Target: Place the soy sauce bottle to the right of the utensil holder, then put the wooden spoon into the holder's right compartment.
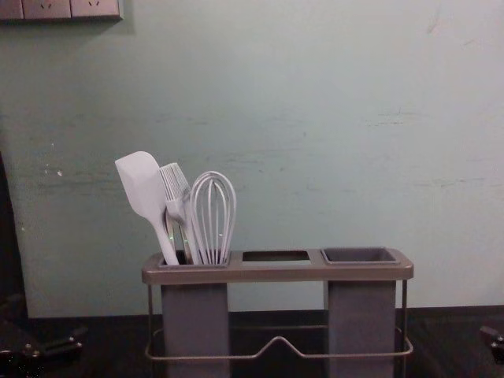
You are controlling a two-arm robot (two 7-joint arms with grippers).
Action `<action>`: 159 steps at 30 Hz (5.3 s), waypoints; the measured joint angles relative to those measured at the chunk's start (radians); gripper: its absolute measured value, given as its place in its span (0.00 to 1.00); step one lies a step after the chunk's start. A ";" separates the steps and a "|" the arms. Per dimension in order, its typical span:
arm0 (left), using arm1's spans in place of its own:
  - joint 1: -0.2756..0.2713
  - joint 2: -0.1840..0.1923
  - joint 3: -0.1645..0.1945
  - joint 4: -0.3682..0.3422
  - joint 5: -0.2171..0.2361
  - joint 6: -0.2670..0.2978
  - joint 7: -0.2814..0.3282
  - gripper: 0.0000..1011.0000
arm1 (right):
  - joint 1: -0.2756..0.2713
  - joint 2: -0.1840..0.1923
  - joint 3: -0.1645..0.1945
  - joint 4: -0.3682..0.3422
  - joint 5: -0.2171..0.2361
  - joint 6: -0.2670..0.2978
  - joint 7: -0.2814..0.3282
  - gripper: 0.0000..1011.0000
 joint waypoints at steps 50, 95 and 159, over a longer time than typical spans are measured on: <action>0.000 0.000 0.000 0.000 0.000 0.000 0.000 0.99 | -0.122 0.031 0.075 -0.111 -0.013 -0.039 -0.036 0.99; 0.000 0.000 0.000 0.000 0.000 0.000 0.000 0.99 | -0.576 0.224 0.303 -0.466 0.357 -0.172 0.341 0.99; 0.000 0.000 0.000 0.000 0.000 0.000 0.000 0.99 | -0.463 0.021 0.300 -0.435 0.228 -0.036 0.443 0.99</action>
